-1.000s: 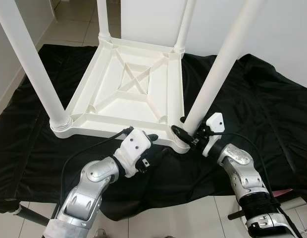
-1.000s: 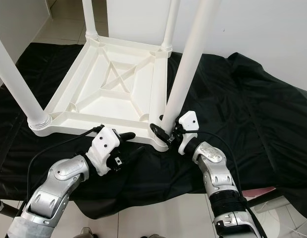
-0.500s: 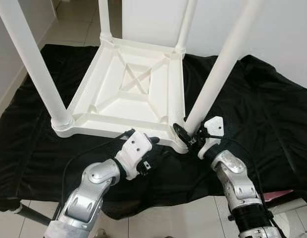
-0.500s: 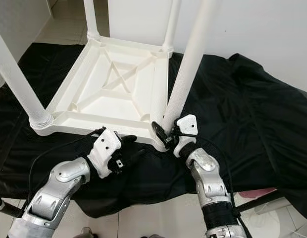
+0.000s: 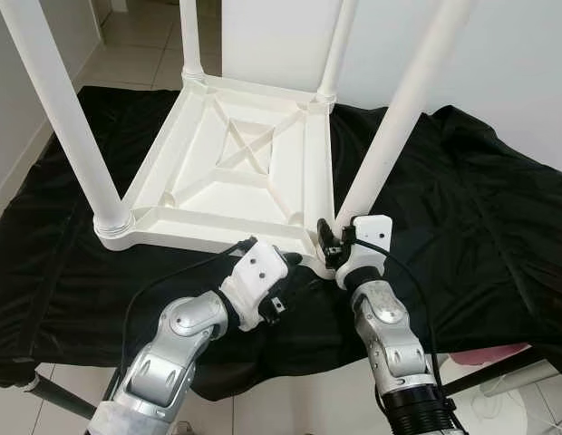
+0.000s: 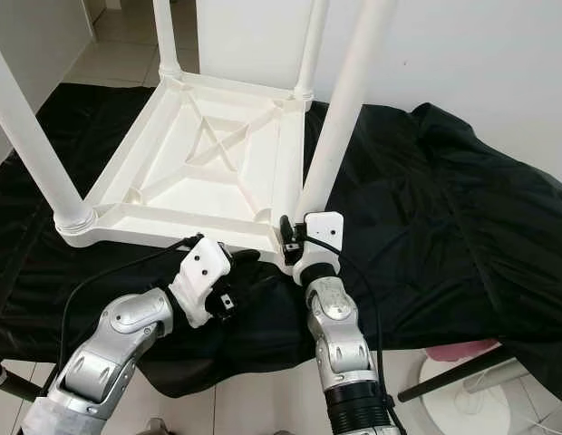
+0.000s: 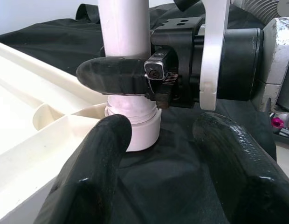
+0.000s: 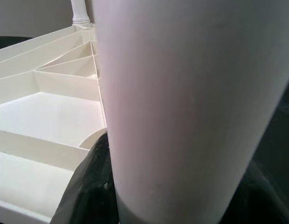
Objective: Building children table
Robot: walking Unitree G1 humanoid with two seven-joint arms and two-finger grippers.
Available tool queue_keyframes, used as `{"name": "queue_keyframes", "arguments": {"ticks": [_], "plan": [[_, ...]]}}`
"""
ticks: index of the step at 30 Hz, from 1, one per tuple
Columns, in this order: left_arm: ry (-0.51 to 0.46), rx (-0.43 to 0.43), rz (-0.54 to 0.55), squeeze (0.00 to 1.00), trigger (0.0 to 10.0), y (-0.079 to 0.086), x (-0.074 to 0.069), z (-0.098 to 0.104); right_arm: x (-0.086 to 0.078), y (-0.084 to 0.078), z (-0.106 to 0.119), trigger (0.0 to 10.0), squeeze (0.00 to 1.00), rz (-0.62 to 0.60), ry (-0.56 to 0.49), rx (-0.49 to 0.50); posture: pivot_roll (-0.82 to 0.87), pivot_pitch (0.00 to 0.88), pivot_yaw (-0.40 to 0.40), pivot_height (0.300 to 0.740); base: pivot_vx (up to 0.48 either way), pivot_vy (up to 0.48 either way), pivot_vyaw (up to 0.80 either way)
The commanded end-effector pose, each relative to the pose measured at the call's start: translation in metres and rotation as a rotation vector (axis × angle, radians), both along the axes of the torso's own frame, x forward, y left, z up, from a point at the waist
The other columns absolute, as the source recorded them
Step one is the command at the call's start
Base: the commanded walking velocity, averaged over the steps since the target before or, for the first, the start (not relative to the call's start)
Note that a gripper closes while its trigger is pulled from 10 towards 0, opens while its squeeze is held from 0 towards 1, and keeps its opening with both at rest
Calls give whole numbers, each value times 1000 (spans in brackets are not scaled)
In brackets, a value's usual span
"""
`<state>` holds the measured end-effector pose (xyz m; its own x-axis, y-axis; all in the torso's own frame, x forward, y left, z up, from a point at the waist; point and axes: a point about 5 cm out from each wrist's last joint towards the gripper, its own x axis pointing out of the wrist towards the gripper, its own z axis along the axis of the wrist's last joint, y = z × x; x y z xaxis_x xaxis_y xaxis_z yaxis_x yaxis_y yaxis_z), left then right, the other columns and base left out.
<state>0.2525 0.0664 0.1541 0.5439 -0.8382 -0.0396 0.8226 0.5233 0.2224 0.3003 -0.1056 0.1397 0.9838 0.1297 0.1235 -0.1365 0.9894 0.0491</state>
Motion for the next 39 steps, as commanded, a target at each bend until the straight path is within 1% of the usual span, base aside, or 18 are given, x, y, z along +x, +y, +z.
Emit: {"name": "queue_keyframes", "arguments": {"ticks": [1,6,7,8,9,12,17,18,19,21,22,23,24,25,29,31,32,39], "plan": [[7,-6,-6,0,10000,-4,-1,-1,-2,-3,-11,10000,0,-17,59,-4,61,51,-120,740,0,0,0],[2,-4,-5,0,10000,-3,0,0,-3,-3,-12,10000,0,-19,67,-1,68,43,-120,740,0,0,0],[2,-2,-5,0,10000,-3,0,0,-3,-3,-13,10000,867,-18,64,0,69,41,-120,740,0,0,0],[2,-2,-5,0,10000,-3,0,0,-3,-3,-13,10000,867,-18,64,0,69,41,-120,740,0,0,0],[2,-2,-5,0,10000,-3,0,0,-4,-2,-12,10000,1000,-11,60,5,69,41,-120,740,0,0,0],[2,1,-6,0,10000,-2,0,0,-4,-1,-11,10000,1000,4,55,5,69,38,-117,740,0,0,0],[-3,1,-8,0,10000,-3,1,1,-7,-9,-11,10000,1000,46,40,-31,72,34,-120,740,0,0,0],[-5,-1,-9,0,10000,-4,2,2,-10,-20,-11,10000,1000,74,28,-55,74,31,-119,740,0,0,0],[-5,-1,-9,0,10000,-4,2,2,-10,-20,-11,10000,1000,74,28,-55,74,31,-119,740,0,0,0],[-5,-1,-9,0,10000,-4,2,2,-12,-28,-12,10000,1000,97,25,-64,75,30,-120,740,0,0,0],[-7,-1,-10,0,10000,-4,1,2,-13,-32,-13,10000,541,114,20,-67,76,31,-121,740,0,0,0],[-7,-1,-10,0,10000,-4,1,2,-13,-32,-13,10000,541,114,20,-67,76,31,-121,740,0,0,0],[-8,0,-10,0,10000,-4,1,2,-14,-36,-14,10000,0,130,19,-67,79,30,-121,740,0,0,0],[-11,-1,-12,0,10000,-4,1,3,-16,-39,-16,10000,0,168,19,-67,79,28,-123,740,0,0,0],[-14,-5,-14,0,10000,-5,2,4,-19,-43,-19,10000,0,224,13,-64,78,28,-121,740,0,0,0],[-13,-3,-16,0,10000,-6,2,3,-18,-48,-22,10000,0,281,9,-107,72,24,-116,740,0,0,0],[-13,-3,-16,0,10000,-6,2,3,-18,-48,-22,10000,0,281,9,-107,72,24,-116,740,0,0,0],[-4,4,-28,0,10000,-6,1,1,-5,-61,-18,10000,0,382,17,-177,69,18,-110,740,0,0,0]]}}
